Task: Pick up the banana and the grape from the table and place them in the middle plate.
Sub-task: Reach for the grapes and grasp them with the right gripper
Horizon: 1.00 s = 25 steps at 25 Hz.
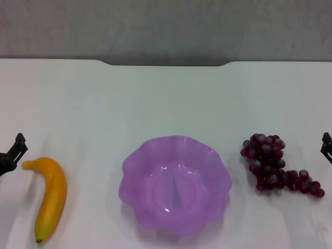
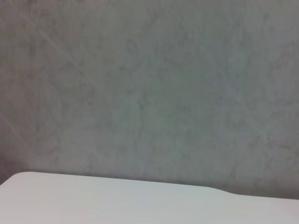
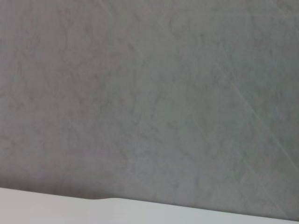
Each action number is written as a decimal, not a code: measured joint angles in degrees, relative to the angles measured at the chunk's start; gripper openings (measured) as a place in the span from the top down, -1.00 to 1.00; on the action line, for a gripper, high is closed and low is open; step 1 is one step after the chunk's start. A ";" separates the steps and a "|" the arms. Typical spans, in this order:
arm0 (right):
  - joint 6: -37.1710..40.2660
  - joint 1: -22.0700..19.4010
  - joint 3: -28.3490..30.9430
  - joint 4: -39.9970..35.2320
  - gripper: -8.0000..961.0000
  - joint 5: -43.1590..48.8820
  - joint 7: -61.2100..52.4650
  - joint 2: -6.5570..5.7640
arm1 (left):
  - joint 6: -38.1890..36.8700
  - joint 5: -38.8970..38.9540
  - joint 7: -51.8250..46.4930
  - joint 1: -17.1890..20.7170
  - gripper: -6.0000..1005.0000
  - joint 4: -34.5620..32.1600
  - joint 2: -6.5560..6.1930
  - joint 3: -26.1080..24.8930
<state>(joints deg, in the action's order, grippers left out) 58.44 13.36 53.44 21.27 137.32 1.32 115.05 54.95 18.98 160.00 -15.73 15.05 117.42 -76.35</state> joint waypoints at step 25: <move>-24.56 -12.28 10.15 36.26 -0.82 -0.03 22.14 -2.28 | -0.11 0.00 -0.05 0.95 -0.79 -0.21 -0.16 -0.20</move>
<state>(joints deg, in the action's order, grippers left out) 33.89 1.08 63.59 57.53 137.29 23.47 112.77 54.84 18.99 159.96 -14.78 14.85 117.26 -76.55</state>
